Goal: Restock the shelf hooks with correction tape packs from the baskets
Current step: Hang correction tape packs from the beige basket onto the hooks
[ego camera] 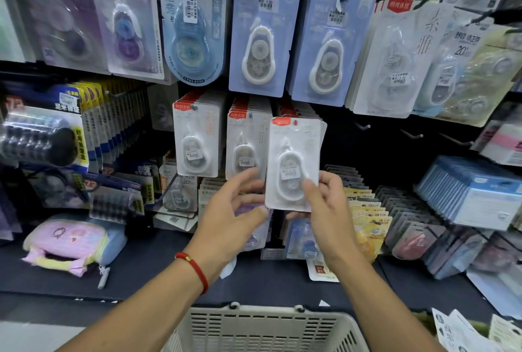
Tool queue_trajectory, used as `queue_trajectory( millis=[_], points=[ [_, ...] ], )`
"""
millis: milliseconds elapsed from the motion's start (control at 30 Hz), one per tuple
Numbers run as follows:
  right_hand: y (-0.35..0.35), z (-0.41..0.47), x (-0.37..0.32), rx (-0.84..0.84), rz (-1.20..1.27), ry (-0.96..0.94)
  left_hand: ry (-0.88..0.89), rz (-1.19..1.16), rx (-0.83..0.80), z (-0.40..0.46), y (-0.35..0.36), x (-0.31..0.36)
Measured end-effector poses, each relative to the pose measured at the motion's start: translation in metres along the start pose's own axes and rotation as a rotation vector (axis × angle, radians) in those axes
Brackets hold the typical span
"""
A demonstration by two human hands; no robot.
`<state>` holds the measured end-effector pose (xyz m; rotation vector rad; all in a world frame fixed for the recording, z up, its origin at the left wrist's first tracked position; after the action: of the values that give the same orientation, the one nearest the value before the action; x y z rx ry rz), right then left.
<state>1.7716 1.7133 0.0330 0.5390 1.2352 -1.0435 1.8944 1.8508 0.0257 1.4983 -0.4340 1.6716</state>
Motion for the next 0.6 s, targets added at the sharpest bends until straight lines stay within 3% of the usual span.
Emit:
queue_trajectory(
  millis=[200, 500, 533, 600],
  points=[
    [-0.010, 0.004, 0.004, 0.070, 0.086, 0.072, -0.010, -0.061, -0.104, -0.005, 0.013, 0.004],
    [-0.017, 0.011, 0.002, 0.095, 0.005, 0.035, 0.018, -0.203, -0.106, -0.002, 0.012, 0.004],
    [-0.017, 0.012, 0.004, 0.104, -0.052, 0.049, 0.010, -0.205, -0.102, 0.000, 0.011, 0.002],
    [-0.019, 0.013, 0.011, 0.119, -0.399, 0.031, 0.021, -0.100, -0.087, 0.003, 0.009, -0.002]
  ],
)
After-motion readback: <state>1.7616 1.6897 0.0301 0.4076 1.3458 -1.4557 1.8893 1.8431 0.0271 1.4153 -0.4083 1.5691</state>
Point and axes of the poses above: each hand's wrist, its own z-axis towards the middle knuckle, its own y-axis out of the palm, x = y × z, the point moved 4 cm from there along z, towards the middle knuckle, and after that the axes turned 14 degrees about -z, right-handed, at the moved point
